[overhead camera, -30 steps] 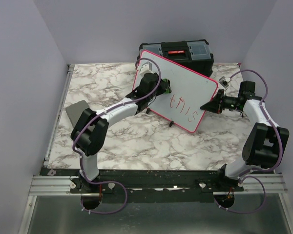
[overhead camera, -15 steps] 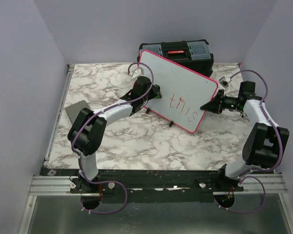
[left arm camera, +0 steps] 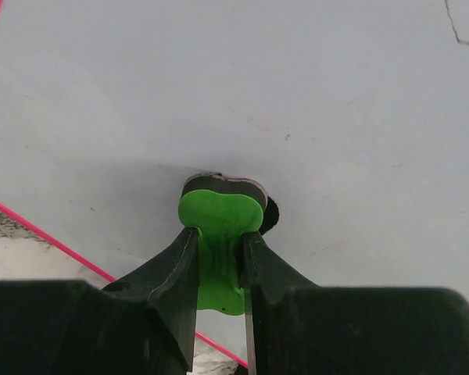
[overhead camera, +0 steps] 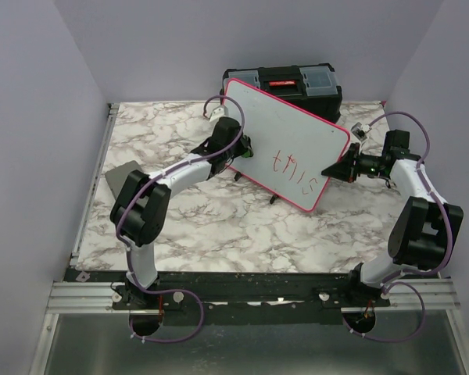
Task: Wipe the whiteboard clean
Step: Erase the whiteboard at the whiteboard stand.
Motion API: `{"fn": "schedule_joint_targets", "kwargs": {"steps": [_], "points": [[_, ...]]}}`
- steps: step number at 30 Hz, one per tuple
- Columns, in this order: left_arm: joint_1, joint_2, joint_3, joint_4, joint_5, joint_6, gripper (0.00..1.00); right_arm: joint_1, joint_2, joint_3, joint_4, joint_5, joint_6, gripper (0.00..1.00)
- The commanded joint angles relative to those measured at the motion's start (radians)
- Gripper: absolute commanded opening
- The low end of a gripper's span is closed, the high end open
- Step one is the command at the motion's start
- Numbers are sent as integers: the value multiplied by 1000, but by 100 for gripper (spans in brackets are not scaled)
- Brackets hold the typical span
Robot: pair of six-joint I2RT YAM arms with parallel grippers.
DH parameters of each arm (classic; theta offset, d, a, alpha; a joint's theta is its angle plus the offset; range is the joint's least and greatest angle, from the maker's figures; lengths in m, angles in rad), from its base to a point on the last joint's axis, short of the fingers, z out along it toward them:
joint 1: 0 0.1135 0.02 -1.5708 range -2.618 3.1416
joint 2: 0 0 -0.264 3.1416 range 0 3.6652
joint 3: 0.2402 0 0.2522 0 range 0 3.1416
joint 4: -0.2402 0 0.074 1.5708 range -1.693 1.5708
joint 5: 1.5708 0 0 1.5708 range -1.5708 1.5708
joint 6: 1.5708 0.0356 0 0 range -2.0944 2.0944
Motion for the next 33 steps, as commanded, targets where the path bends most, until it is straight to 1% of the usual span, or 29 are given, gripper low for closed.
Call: {"fn": "schedule_joint_targets", "kwargs": {"steps": [1, 5, 8, 13, 18, 21, 25, 33], "points": [[-83, 66, -9, 56, 92, -7, 0, 19, 7, 27, -61, -96, -15, 1], [-112, 62, -25, 67, 94, 15, 0, 20, 9, 27, -64, -96, -15, 1], [-106, 51, -45, 71, 87, 28, 0, 20, 5, 27, -65, -96, -15, 1], [-34, 13, -82, 77, 102, 35, 0, 20, 6, 27, -65, -98, -16, 1], [33, 1, -54, 51, 117, 50, 0, 20, 6, 27, -65, -98, -17, 1], [54, 5, -32, 45, 132, 48, 0, 20, 6, 27, -65, -98, -17, 1], [49, 12, -25, 62, 160, 46, 0, 20, 9, 27, -65, -96, -17, 1], [-15, 10, -77, 119, 201, 54, 0, 20, 16, 27, -66, -94, -20, 1]]}}
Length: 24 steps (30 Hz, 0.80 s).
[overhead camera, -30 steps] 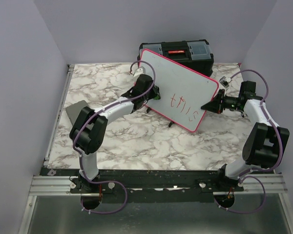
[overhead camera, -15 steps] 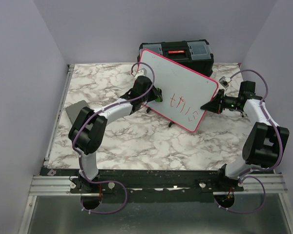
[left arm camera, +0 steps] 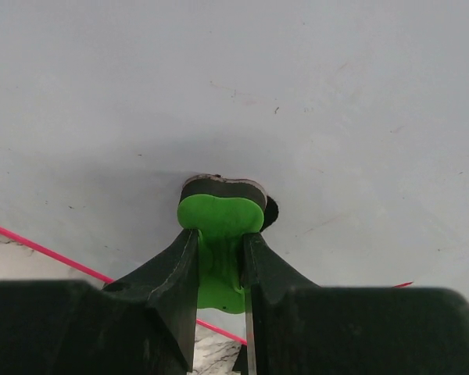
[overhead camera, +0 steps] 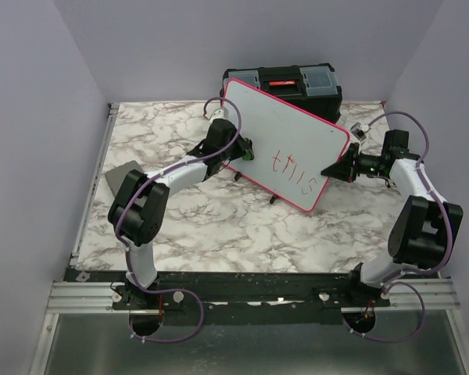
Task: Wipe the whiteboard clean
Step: Erase the whiteboard at the whiteboard stand.
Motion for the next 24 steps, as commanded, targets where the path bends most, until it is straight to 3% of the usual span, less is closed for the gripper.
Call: {"fn": "schedule_joint_targets", "kwargs": {"steps": [1, 8, 24], "points": [[-56, 17, -28, 52, 46, 24, 0, 16, 9, 22, -60, -94, -14, 1], [-89, -6, -61, 57, 45, 62, 0, 16, 11, 22, -60, -94, -13, 1], [1, 4, 66, -38, 115, 133, 0, 16, 9, 22, -62, -94, -17, 1]]}}
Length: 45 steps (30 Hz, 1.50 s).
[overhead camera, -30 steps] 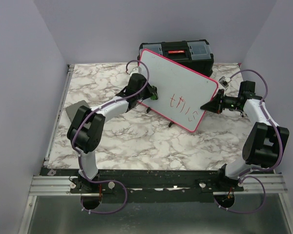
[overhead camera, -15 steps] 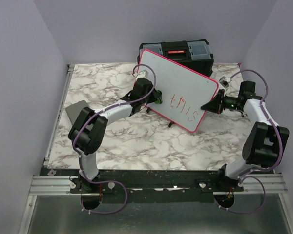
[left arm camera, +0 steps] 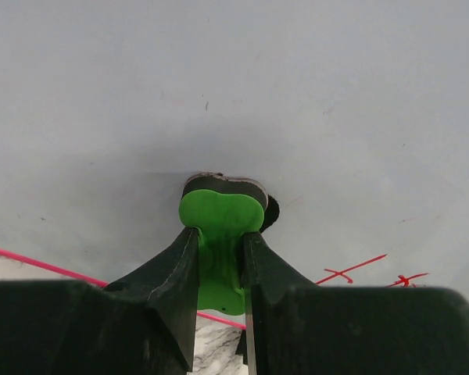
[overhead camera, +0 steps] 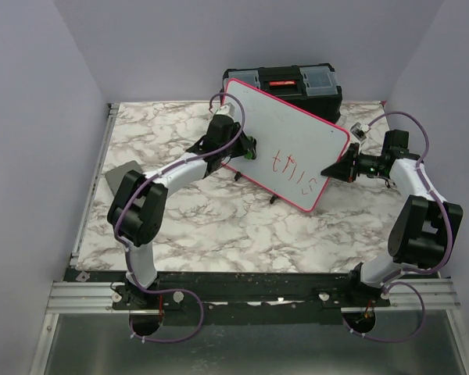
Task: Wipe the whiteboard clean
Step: Erase the whiteboard at the whiteboard stand.
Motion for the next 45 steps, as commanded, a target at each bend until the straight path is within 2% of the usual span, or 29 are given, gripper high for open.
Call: {"fn": "schedule_joint_targets", "kwargs": {"steps": [1, 10, 19, 24, 34, 40, 45], "points": [[4, 10, 29, 3, 48, 27, 0, 19, 5, 21, -60, -91, -12, 1], [-61, -19, -53, 42, 36, 61, 0, 19, 8, 22, -63, -90, -15, 1], [-67, -40, -96, 45, 28, 93, 0, 19, 6, 22, -64, -93, -15, 1], [-35, -26, -41, 8, 26, 102, 0, 19, 4, 23, -66, -93, -15, 1], [-13, 23, 166, -77, 56, 110, 0, 19, -3, 28, -73, -96, -26, 1], [-43, 43, 185, -68, 64, 119, 0, 19, 4, 32, -90, -98, -41, 1], [-68, 55, 143, -42, 69, 112, 0, 19, 3, 34, -93, -99, -45, 1]]}}
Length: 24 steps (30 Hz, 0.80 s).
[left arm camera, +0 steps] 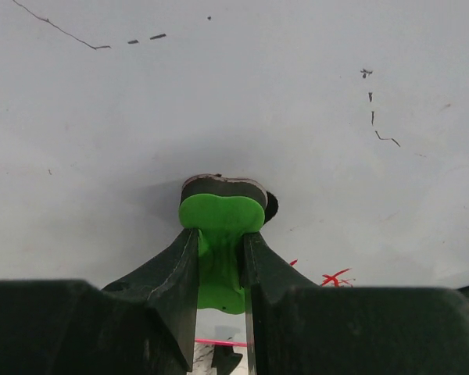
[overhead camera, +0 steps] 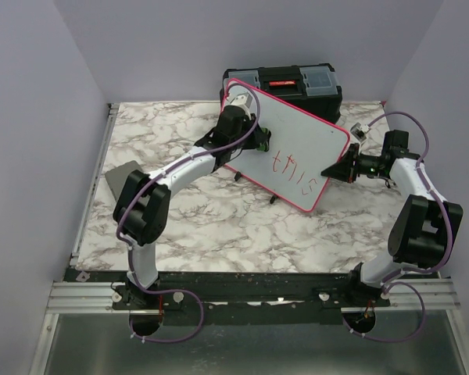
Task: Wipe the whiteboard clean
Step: Erase the whiteboard at the whiteboard stand.
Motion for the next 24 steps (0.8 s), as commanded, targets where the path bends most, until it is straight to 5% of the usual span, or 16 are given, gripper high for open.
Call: {"fn": "schedule_joint_targets", "kwargs": {"steps": [1, 11, 24], "points": [[-27, 25, -45, 13, 27, 4, 0, 18, 0, 28, -70, -96, -17, 1], [-54, -3, -238, 85, -11, -8, 0, 18, 4, 35, -91, -102, -36, 1], [-111, 22, -179, 130, -79, 100, 0, 18, 5, 36, -96, -103, -38, 1]]}}
